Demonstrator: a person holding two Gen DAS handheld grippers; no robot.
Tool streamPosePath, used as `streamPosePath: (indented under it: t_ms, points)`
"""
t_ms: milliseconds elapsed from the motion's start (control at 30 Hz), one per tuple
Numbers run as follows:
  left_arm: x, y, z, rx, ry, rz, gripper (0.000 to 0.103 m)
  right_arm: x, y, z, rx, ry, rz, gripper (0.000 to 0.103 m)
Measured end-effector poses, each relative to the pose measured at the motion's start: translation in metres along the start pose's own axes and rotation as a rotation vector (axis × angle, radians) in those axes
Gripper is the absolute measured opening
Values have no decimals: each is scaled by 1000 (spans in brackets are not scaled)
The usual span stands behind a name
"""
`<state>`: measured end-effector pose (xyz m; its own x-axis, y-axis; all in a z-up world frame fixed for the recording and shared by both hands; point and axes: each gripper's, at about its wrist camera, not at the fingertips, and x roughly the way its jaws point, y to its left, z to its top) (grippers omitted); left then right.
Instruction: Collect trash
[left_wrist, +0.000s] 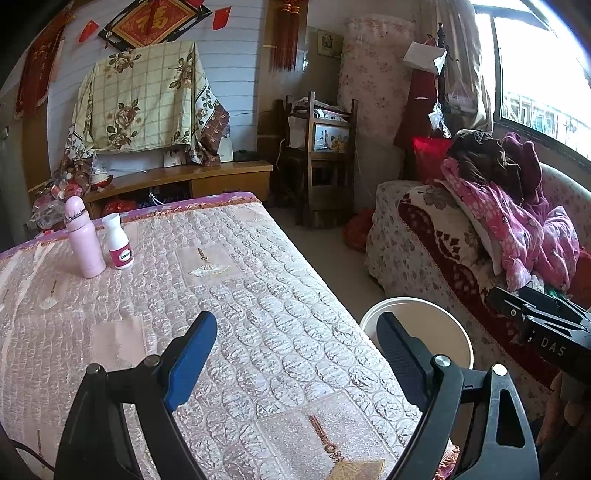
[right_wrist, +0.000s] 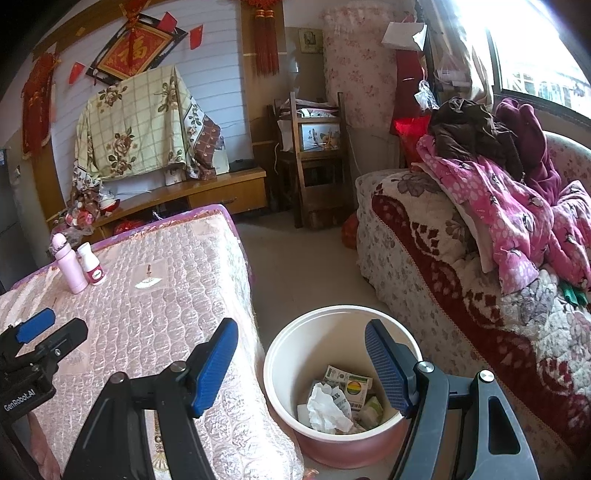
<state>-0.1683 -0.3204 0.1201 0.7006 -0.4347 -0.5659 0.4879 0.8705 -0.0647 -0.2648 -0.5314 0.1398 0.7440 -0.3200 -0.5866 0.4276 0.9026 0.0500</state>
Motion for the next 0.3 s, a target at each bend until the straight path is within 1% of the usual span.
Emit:
streamPosePath:
  t_ms: [133, 233, 300]
  points:
    - [5, 2, -2, -7, 10, -10, 88, 3, 0, -1, -12, 13, -21, 75]
    - [6, 9, -3, -21, 16, -16, 88, 4, -1, -3, -12, 16, -24, 74]
    - [3, 18, -3, -22, 25, -13, 88, 8, 0, -4, -19, 37, -14, 75]
